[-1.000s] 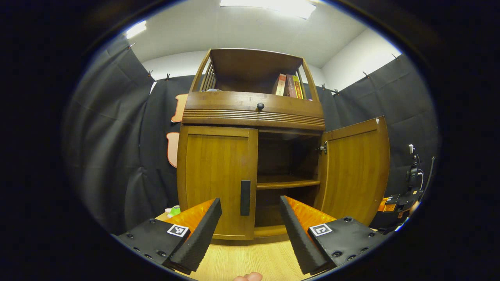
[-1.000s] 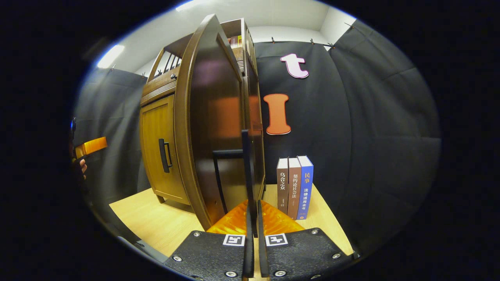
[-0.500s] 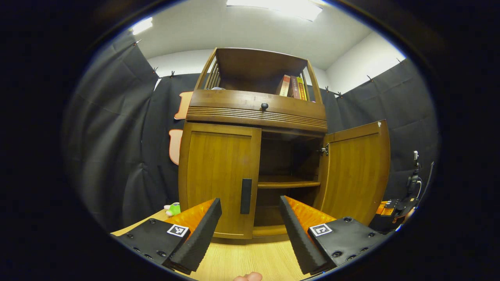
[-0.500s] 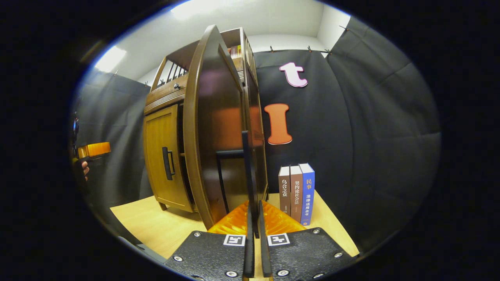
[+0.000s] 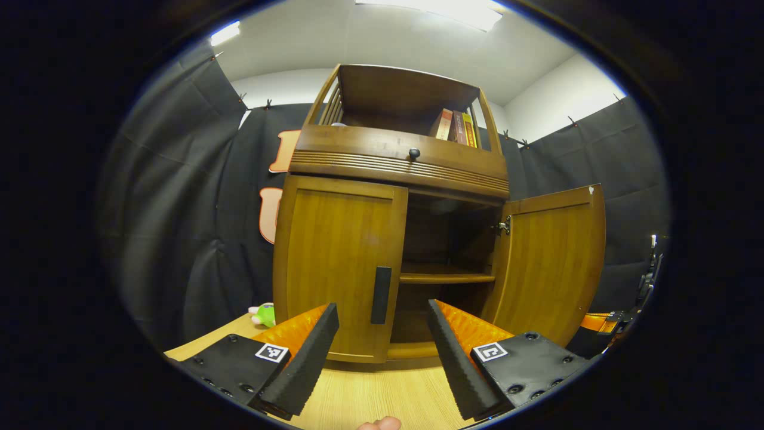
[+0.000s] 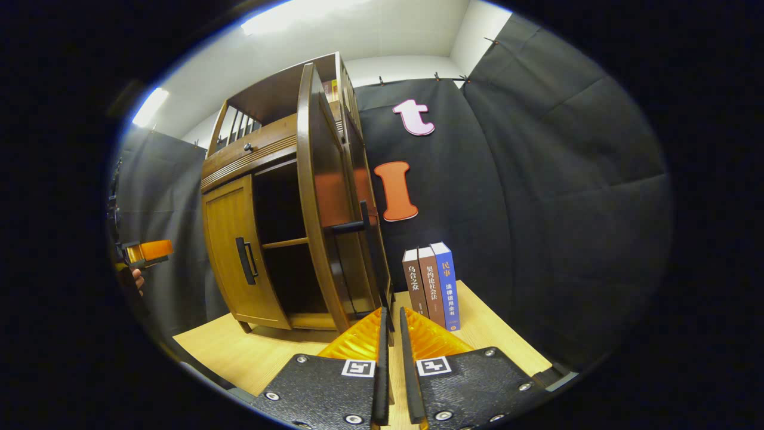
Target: Open the right door of the double-door shoe cabinet with the right hand, and open the left door with the left hand.
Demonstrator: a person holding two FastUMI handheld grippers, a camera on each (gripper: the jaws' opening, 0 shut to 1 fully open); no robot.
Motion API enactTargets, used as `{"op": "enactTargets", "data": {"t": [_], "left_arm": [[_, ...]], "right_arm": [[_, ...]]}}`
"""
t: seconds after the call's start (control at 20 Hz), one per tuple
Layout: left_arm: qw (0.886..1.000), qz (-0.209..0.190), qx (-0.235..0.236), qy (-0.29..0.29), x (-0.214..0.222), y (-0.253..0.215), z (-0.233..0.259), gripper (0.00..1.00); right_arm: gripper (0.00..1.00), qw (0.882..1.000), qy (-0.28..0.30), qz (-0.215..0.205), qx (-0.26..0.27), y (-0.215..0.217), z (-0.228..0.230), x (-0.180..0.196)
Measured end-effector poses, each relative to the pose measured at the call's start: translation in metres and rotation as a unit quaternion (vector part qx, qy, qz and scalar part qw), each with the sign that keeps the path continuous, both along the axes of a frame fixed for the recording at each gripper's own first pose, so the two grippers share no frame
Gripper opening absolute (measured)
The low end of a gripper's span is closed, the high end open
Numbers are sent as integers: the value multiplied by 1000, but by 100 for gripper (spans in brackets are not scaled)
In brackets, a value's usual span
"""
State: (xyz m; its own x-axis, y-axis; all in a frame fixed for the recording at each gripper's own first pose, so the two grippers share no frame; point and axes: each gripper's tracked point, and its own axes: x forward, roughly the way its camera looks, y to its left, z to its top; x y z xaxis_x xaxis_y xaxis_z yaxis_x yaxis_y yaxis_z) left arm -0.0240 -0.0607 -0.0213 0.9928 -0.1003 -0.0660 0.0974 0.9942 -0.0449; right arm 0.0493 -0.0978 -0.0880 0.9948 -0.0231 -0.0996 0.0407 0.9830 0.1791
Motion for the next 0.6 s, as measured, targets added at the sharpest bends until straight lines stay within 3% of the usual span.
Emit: {"op": "enactTargets", "data": {"t": [0.05,0.2,0.55,0.6], "left_arm": [[1000,-1,0,2,2,0,-2,94],[1000,-8,-1,8,7,-5,-7,95],[1000,-1,21,12,5,7,-12,94],[1000,6,24,10,4,12,-10,99]], "right_arm": [[12,1000,-3,-9,-5,0,4,-4],[12,999,-1,-28,-31,4,9,-13],[12,1000,-9,15,-15,58,31,0],[12,1000,-10,17,-18,63,34,5]]}}
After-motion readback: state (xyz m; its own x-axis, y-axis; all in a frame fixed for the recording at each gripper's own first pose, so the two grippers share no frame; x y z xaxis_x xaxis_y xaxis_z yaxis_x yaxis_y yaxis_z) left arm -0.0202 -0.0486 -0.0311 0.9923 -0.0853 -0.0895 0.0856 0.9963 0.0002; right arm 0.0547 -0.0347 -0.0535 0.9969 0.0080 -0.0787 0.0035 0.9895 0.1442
